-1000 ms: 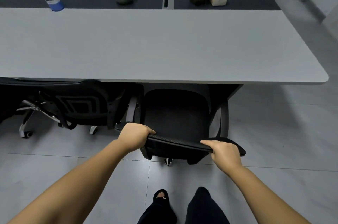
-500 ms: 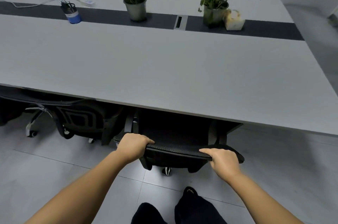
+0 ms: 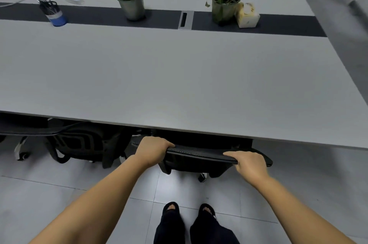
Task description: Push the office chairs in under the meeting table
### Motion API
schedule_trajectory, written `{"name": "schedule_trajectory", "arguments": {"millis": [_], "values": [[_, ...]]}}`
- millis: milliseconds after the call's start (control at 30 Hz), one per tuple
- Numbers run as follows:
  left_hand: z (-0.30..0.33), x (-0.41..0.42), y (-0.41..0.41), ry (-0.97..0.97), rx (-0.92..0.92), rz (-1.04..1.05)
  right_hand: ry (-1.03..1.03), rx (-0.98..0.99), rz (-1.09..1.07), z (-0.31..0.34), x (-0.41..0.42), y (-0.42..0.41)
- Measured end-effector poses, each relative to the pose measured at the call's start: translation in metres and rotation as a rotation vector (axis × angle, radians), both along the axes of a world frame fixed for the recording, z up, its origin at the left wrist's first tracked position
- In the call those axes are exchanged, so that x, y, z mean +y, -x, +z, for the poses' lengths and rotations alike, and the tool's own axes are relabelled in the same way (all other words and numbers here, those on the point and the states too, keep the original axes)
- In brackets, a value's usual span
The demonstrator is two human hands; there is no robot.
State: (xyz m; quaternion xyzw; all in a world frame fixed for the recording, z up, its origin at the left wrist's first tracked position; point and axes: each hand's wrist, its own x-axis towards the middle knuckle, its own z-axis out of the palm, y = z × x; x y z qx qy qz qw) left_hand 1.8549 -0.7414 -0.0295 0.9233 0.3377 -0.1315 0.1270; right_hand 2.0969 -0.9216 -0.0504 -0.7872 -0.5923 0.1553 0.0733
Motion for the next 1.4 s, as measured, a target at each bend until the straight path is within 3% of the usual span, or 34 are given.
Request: {"name": "schedule_trajectory", "arguments": {"millis": [533,767,867,1033,1133,1400], "values": [[-0.019,0.021,-0.027,0.007,-0.030,-0.003,0.173,-0.008,0.002,0.000,0.027,-0.032],[-0.007,0.022,-0.022,0.127,0.069,-0.074,0.359,0.117,0.086,0.021,0.024,-0.031],[0.014,0.015,-0.015,0.218,-0.032,-0.067,0.233,0.224,-0.008,0.042,0.005,-0.020],[0.062,-0.014,0.006,0.476,-0.611,0.259,-0.207,0.613,-0.387,0.082,-0.040,0.024],[0.084,-0.039,0.026,0.597,-0.824,0.330,-0.428,0.791,-0.599,0.104,-0.068,0.063],[0.087,-0.085,0.047,0.802,-0.870,0.157,-0.607,0.755,-0.980,0.120,-0.134,0.157]]}}
